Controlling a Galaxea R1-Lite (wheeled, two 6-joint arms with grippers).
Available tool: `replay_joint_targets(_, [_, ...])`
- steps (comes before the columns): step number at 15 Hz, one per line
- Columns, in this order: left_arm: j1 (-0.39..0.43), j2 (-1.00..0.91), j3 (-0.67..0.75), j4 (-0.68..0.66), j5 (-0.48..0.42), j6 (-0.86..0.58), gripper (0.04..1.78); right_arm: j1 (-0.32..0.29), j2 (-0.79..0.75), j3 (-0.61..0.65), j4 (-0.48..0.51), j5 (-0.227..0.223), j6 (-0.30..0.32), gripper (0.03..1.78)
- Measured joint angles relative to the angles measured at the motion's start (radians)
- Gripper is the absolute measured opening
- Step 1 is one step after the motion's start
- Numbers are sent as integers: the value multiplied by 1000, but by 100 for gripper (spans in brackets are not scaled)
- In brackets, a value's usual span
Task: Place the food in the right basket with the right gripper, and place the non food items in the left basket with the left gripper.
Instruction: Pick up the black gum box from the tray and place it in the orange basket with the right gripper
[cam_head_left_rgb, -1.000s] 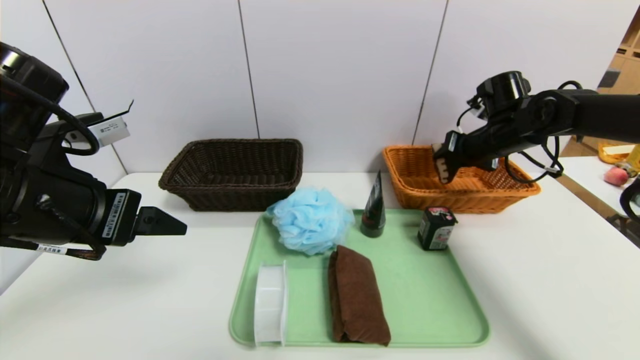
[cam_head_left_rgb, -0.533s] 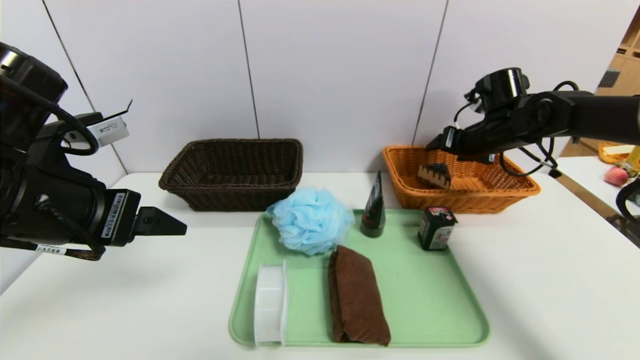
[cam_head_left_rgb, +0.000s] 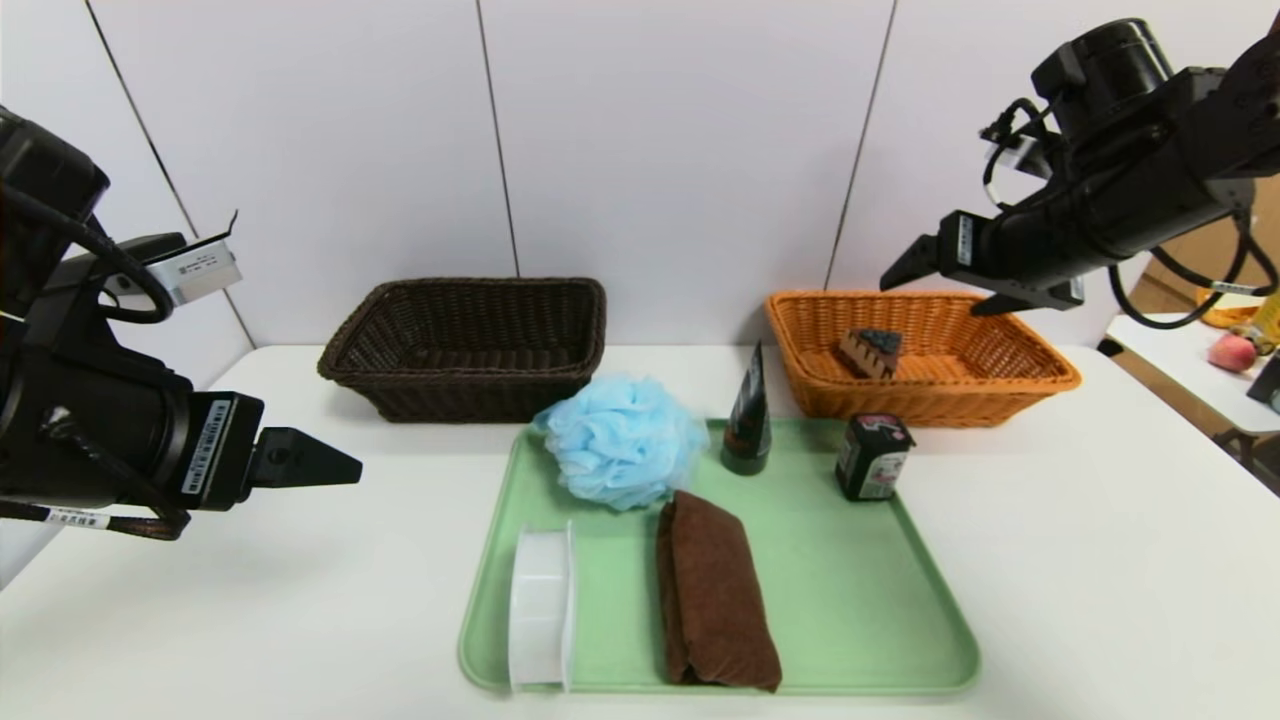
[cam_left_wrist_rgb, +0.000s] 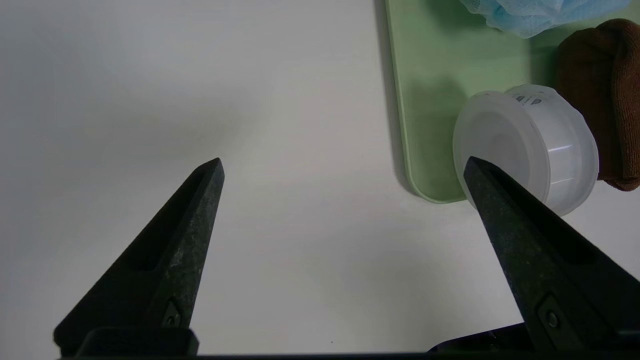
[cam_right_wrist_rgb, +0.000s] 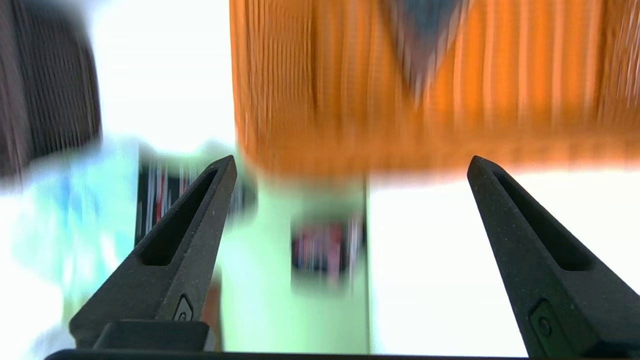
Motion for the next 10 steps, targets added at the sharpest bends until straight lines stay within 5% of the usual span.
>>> replay_joint_targets(4, [-2, -21, 16, 1, 0, 2, 169, 109, -79, 3, 269, 1, 8, 165])
replay_joint_targets(7, [-4, -39, 36, 1, 0, 2, 169, 165, -70, 18, 288, -9, 13, 167])
replay_joint_targets(10, [-4, -54, 51, 0, 0, 1, 169, 196, -20, 25, 285, -77, 13, 168])
